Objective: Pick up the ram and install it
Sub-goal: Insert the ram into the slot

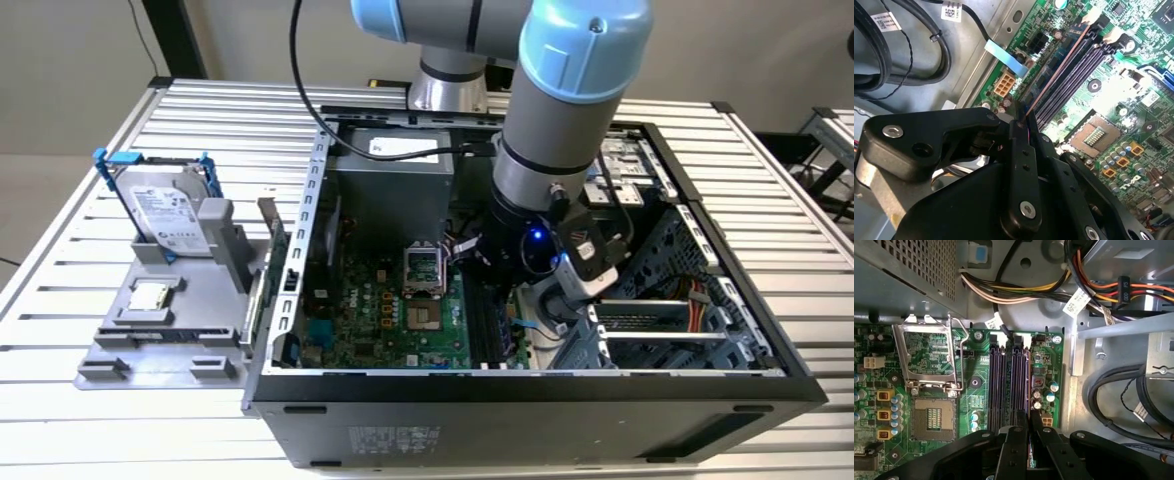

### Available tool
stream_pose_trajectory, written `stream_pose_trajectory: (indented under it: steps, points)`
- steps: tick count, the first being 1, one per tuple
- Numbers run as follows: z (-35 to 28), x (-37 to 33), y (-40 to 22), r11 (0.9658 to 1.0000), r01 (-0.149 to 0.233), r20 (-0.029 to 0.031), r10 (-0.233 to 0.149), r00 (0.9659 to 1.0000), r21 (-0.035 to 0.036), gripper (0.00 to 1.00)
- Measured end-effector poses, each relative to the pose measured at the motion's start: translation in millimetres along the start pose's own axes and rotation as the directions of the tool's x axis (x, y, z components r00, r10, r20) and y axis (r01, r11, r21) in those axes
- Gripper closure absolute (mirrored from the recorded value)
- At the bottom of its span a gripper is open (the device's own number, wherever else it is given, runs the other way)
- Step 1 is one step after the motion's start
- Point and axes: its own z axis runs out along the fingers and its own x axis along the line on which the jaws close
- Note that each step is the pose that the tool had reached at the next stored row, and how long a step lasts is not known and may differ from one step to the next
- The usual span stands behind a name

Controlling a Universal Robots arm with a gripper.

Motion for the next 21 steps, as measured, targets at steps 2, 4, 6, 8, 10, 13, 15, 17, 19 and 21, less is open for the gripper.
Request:
stream_pose_trajectory:
  steps: [2, 4, 6, 8, 10, 13, 15, 17, 19, 21]
  points:
    - [0.0, 0.0, -0.1, 1.0000, 0.000, -0.0002, 0.000, 1.0000, 0.0004, 1.00]
    - [0.1, 0.0, -0.2, 1.0000, 0.000, -0.0002, 0.000, 1.0000, 0.0006, 1.00]
    - [0.1, 0.0, -0.3, 1.0000, 0.000, -0.0003, 0.000, 1.0000, 0.0013, 1.00]
    - [0.0, 0.0, -0.3, 1.0000, 0.000, -0.0003, 0.000, 1.0000, 0.0017, 1.00]
    - [0.1, 0.0, -0.3, 1.0000, 0.000, -0.0003, 0.000, 1.0000, 0.0023, 1.00]
    - [0.7, 0.0, -0.3, 1.0000, 0.000, -0.0003, 0.000, 1.0000, 0.0037, 1.00]
    - [0.9, 0.1, -0.3, 1.0000, 0.000, -0.0003, 0.000, 1.0000, 0.0041, 1.00]
    - [1.0, 0.1, -0.3, 1.0000, 0.001, -0.0003, -0.001, 1.0000, 0.0041, 1.00]
    - [1.0, 0.1, -0.3, 1.0000, 0.000, -0.0003, 0.000, 1.0000, 0.0041, 1.00]
    - [0.3, 0.1, 0.0, 1.0000, -0.001, -0.0002, 0.001, 1.0000, 0.0048, 1.00]
